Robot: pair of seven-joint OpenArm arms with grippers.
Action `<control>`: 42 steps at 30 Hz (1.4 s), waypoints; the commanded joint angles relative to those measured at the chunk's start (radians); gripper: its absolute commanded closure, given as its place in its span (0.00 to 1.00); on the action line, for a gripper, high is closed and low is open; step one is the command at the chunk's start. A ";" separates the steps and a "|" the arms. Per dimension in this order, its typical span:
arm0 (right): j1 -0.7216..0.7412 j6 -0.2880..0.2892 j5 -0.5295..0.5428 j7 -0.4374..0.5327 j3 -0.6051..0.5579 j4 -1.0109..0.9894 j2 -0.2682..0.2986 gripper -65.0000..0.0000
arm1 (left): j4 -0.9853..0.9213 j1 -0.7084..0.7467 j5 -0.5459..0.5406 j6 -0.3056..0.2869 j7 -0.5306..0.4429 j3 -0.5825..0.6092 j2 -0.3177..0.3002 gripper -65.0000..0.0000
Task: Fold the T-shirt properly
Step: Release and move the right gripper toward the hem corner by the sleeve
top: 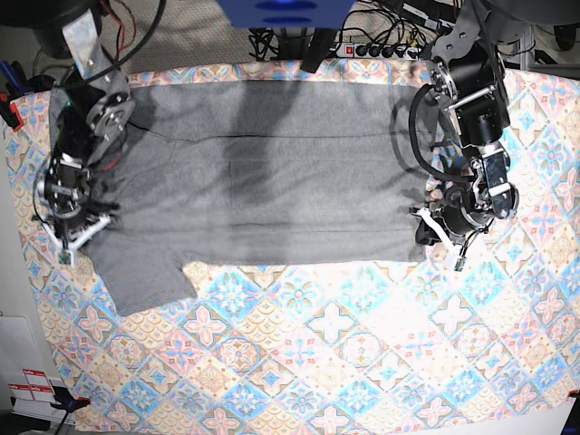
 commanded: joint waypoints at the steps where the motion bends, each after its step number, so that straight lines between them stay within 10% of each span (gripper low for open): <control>1: 0.000 -0.018 0.004 0.020 0.002 0.069 0.001 0.94 | 0.009 -0.015 0.015 0.003 0.024 0.002 -0.010 0.95; 27: -0.256 -0.013 0.003 -0.057 0.002 0.580 -0.188 0.93 | 0.414 0.138 0.021 0.003 0.081 0.007 0.053 0.95; 31: -0.241 -0.004 0.000 -0.123 -0.007 0.579 -0.188 0.74 | 0.414 0.138 0.023 0.003 0.081 0.007 0.053 0.95; 35: -0.230 0.134 0.000 -0.151 -0.061 0.579 -0.182 0.54 | 0.414 0.137 0.024 0.003 0.081 0.007 0.051 0.95; 42: -0.112 0.155 0.000 -0.161 -0.127 0.582 -0.190 0.49 | 0.412 0.133 0.024 0.003 0.085 0.007 0.056 0.95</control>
